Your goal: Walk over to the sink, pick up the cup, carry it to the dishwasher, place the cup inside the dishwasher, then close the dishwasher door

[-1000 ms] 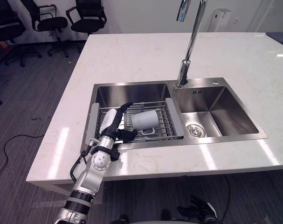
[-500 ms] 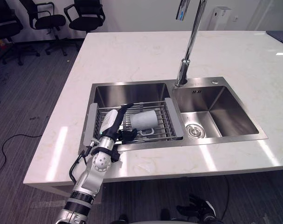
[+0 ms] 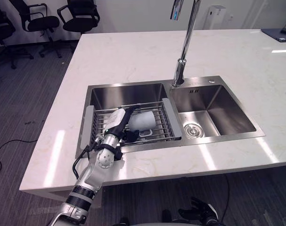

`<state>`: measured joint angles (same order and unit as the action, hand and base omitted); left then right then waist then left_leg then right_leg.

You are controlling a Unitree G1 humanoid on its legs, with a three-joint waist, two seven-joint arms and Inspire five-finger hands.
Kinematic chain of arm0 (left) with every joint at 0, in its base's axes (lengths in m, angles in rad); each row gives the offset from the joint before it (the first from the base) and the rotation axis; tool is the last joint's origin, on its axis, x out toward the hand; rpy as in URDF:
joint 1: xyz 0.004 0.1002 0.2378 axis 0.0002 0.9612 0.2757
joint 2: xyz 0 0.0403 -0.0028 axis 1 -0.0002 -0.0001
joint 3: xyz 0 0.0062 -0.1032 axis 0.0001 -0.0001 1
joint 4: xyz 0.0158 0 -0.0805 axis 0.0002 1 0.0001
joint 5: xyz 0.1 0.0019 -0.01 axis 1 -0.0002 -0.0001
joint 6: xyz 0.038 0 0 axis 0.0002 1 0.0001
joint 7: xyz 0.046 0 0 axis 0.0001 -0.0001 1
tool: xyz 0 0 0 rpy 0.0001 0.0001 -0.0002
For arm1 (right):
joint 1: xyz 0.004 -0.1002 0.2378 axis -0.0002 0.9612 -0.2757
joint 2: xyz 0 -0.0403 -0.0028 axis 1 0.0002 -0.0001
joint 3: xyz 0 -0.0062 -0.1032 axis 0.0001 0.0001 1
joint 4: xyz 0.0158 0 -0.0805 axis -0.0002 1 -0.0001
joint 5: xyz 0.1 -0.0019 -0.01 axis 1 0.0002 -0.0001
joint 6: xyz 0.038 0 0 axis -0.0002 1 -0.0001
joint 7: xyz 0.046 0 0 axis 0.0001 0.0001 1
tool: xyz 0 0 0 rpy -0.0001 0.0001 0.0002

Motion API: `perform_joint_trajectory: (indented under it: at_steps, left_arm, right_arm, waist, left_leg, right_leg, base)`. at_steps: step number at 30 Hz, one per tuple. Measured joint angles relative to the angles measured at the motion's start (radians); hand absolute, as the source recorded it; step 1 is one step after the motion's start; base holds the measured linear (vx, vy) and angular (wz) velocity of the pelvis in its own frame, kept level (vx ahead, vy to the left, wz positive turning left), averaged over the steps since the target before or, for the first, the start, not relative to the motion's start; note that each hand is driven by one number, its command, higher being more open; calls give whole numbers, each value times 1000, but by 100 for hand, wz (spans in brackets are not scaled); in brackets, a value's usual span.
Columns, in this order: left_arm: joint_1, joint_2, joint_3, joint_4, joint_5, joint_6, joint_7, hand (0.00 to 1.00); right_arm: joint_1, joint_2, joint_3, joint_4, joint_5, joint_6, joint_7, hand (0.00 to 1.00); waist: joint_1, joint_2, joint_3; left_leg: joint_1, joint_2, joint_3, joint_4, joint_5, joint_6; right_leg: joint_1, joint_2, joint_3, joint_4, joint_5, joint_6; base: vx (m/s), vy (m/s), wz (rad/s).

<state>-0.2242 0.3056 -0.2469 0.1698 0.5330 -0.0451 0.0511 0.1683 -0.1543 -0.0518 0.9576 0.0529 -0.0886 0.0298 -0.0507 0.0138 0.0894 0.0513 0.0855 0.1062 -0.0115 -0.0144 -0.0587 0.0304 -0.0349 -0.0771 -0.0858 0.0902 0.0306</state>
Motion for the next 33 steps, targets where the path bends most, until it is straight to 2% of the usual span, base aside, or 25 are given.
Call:
perform_joint_trajectory:
  at_steps: [8, 9, 18, 25, 33]
  left_arm:
    - [-64, 35, -50, 51, 19, 3, -31, 90]
    - [-82, 38, -61, 74, 20, 3, -36, 30]
    - [-165, 57, -102, 127, 24, 4, -77, 30]
    - [-184, 70, -115, 145, 7, 3, -83, 30]
    - [-174, 69, -112, 126, -62, 6, -73, 30]
  right_arm:
    - [-2, -1, 5, 0, -1, 0, 6, 90]
    - [-2, -4, 14, 0, -1, 0, 6, 90]
    - [-4, -6, 19, 1, 0, 0, 7, 90]
    - [-3, -5, 20, 1, 1, 0, 7, 90]
    - [-4, -5, 19, 1, 4, 0, 6, 90]
  waist:
    - [-15, 0, 0]
    - [-18, 0, 0]
    - [-30, 1, 0]
    - [-46, 1, 0]
    - [-45, 2, 1]
  left_leg:
    - [1, -2, 0, -2, 0, 1]
    - [1, -2, 0, -3, 0, 1]
    - [1, -3, 12, -11, 1, 2]
    - [4, -6, 12, -11, 3, 5]
    - [4, -14, 11, -11, 5, 8]
  right_leg:
    - [-2, -2, -1, -4, 1, 1]
    - [-3, -2, -1, -4, 1, 1]
    - [-12, -2, 10, -4, 2, 2]
    - [-11, -5, 9, -5, 4, 5]
    - [-7, -13, 9, -1, 6, 8]
  base:
    - [0, 0, 0]
    - [0, 0, 0]
    - [0, 0, -4]
    - [0, 0, 0]
    - [0, 0, 0]
